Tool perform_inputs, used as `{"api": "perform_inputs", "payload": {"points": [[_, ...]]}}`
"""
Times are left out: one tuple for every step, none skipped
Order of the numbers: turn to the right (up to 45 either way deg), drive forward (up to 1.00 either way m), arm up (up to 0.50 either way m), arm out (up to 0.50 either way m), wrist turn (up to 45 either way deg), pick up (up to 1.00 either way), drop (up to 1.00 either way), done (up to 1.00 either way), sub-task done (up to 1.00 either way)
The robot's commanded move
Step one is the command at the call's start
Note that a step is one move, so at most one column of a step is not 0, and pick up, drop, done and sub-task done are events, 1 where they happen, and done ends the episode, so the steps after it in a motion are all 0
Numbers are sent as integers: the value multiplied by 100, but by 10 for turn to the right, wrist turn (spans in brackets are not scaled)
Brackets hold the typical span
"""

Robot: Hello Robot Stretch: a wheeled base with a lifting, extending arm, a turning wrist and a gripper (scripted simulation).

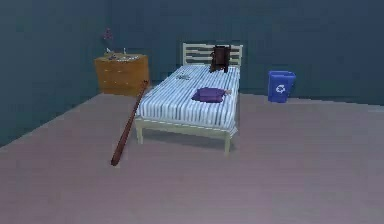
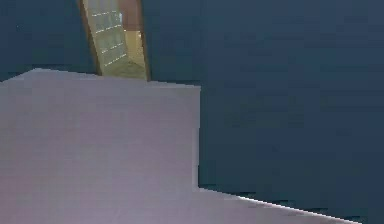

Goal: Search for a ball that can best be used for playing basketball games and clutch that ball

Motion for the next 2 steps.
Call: {"api": "perform_inputs", "payload": {"points": [[450,0,0,0,0,0,0,0,0],[120,0,0,0,0,0,0,0,0]]}}
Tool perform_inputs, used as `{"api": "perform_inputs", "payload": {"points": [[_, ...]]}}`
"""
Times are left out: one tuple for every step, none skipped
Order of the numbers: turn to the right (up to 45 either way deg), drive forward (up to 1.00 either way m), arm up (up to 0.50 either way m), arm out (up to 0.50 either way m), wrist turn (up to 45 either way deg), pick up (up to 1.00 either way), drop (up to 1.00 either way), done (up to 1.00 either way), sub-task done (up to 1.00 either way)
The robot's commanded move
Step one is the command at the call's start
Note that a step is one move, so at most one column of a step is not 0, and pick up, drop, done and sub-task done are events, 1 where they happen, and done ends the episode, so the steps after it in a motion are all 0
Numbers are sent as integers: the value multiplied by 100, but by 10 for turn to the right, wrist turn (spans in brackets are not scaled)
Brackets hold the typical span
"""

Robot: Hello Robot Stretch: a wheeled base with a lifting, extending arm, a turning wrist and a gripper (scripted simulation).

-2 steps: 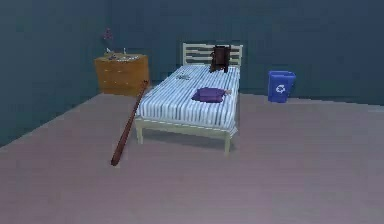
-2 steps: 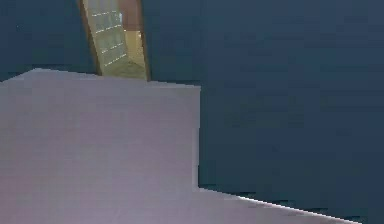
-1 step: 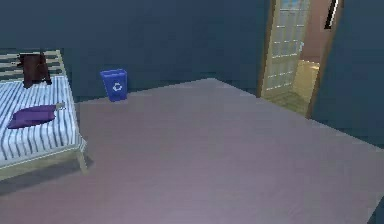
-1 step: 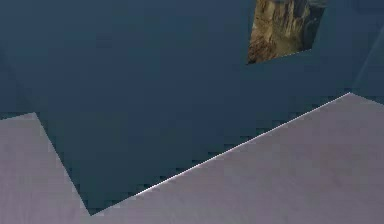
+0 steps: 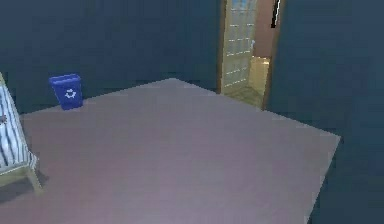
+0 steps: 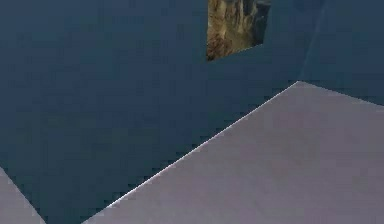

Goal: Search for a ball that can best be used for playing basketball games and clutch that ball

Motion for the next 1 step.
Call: {"api": "perform_inputs", "payload": {"points": [[0,100,0,0,0,0,0,0,0]]}}
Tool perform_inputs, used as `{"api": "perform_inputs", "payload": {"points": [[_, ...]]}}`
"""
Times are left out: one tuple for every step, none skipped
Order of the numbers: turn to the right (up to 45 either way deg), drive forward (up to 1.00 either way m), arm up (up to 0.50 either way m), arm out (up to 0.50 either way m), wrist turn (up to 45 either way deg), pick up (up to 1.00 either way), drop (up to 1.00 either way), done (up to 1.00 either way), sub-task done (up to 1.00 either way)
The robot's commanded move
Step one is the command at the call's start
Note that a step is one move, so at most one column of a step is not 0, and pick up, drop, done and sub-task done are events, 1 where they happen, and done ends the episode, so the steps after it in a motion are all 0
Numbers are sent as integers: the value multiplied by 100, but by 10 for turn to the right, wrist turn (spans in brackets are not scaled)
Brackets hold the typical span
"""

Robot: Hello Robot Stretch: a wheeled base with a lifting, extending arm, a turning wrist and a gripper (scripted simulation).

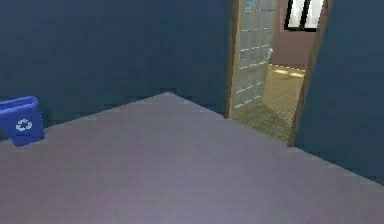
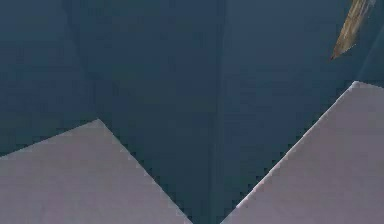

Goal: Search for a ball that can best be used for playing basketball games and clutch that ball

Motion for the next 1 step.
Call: {"api": "perform_inputs", "payload": {"points": [[360,0,0,0,0,0,0,0,0]]}}
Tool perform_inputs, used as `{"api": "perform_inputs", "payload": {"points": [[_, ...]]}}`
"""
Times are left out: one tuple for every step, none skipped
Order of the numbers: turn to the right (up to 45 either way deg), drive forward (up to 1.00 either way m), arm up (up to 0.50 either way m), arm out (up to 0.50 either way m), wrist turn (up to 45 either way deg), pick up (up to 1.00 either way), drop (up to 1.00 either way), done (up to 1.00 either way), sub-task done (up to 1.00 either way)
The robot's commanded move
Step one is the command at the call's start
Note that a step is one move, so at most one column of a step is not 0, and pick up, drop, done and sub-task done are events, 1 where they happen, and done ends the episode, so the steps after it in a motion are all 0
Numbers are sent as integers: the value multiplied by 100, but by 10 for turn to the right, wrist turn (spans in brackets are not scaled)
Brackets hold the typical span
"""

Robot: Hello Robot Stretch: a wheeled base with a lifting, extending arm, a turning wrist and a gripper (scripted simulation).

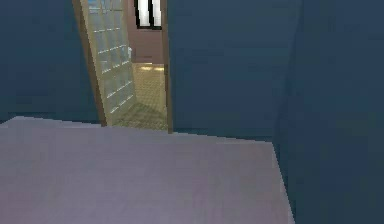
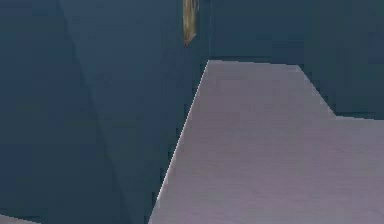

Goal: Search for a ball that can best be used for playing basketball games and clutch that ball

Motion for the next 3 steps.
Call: {"api": "perform_inputs", "payload": {"points": [[0,5,0,0,0,0,0,0,0],[-210,0,0,0,0,0,0,0,0],[0,100,0,0,0,0,0,0,0]]}}
